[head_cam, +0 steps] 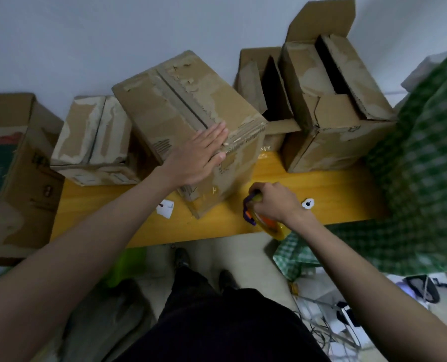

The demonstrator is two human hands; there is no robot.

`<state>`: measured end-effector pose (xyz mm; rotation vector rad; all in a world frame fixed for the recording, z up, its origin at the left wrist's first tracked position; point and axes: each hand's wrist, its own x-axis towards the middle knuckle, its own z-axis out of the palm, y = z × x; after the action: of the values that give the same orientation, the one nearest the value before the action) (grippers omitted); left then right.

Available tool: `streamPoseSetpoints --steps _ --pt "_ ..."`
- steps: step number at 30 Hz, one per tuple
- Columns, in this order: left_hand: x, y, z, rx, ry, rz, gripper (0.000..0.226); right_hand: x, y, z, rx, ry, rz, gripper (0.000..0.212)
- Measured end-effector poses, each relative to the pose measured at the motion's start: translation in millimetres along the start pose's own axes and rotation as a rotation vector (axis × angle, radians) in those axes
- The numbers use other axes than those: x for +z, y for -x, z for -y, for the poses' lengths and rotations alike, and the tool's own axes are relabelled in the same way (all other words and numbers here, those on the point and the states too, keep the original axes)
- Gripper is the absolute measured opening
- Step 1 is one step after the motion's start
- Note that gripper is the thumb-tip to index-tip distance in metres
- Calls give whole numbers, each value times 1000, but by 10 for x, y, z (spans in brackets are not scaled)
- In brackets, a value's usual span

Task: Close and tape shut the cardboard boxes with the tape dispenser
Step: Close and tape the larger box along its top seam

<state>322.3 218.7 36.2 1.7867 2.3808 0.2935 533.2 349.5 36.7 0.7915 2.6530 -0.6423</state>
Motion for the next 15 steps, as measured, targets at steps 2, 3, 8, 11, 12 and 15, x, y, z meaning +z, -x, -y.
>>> streamPoseSetpoints --steps 2,3,8,11,12,15 --pt "-13 -8 -42 -34 50 -48 59 -33 -11 16 -3 -51 -45 38" --pt "-26 -30 -60 -43 71 -81 58 -47 -1 12 -1 -77 -58 39" --pt "-32 -198 -156 -10 -135 -181 50 -118 97 -36 -19 -132 -122 42" --pt "3 -258 -289 -79 -231 -177 61 -158 185 -87 -12 -161 -172 41" --pt "14 -281 -336 -118 -252 -161 70 -178 219 -105 -8 -182 -193 40" --pt "13 -352 -445 -203 -293 -135 93 -233 324 -163 -12 -250 -268 40"
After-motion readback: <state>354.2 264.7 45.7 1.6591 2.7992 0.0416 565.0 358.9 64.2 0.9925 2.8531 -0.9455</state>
